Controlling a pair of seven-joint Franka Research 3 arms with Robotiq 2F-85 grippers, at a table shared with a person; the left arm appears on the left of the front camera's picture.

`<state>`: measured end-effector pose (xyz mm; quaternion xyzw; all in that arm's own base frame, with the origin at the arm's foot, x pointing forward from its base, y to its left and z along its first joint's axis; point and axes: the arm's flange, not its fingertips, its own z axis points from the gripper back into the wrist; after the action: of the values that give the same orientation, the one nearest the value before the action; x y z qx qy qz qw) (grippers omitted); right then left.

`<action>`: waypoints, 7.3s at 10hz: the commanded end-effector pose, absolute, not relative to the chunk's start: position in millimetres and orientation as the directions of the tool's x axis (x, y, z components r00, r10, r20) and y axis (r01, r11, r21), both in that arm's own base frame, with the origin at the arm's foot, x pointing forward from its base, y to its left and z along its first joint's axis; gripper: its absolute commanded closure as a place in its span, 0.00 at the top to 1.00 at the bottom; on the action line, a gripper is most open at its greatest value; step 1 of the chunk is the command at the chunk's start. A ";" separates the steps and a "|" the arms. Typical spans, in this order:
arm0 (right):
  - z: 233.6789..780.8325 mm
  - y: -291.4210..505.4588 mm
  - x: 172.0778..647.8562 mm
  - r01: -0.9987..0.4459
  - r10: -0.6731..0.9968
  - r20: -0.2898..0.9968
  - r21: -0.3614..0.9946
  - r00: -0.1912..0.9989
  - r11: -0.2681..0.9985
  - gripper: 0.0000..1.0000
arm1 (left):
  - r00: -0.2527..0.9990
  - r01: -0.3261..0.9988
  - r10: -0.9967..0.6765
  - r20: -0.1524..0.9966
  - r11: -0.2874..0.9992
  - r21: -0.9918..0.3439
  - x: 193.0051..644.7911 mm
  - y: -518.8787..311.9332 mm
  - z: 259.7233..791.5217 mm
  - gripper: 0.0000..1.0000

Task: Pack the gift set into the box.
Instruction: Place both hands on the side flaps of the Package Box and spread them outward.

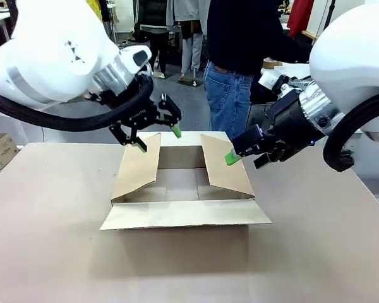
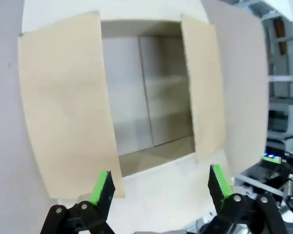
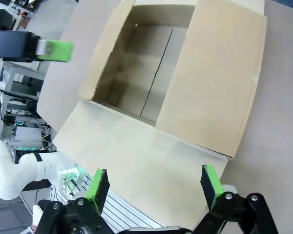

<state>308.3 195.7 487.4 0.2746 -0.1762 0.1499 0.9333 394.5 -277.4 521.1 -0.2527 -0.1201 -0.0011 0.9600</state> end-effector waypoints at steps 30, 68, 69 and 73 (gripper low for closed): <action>490.6 192.0 308.1 -0.382 0.195 0.405 0.455 0.893 0.805 1.00 | 0.922 -0.368 0.382 0.065 0.916 -0.157 458.3 -132.6 450.2 1.00; 427.6 337.5 457.6 0.212 -0.123 0.269 -0.331 0.955 0.919 1.00 | 0.917 -0.387 0.398 0.029 0.904 -0.184 464.7 -111.4 434.9 1.00; 437.7 325.4 453.7 0.238 -0.146 0.293 -0.308 0.945 0.921 1.00 | 0.917 -0.387 0.398 0.029 0.904 -0.184 464.7 -111.4 434.9 1.00; 466.8 245.7 437.1 0.233 -0.192 0.252 -0.141 0.948 0.962 1.00 | 0.917 -0.387 0.398 0.029 0.904 -0.184 464.7 -111.4 434.9 1.00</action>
<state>449.9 276.0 471.9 -0.1316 -0.1285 -0.1255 0.9749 466.4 -112.2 432.7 -0.0957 -0.0327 0.1968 0.9752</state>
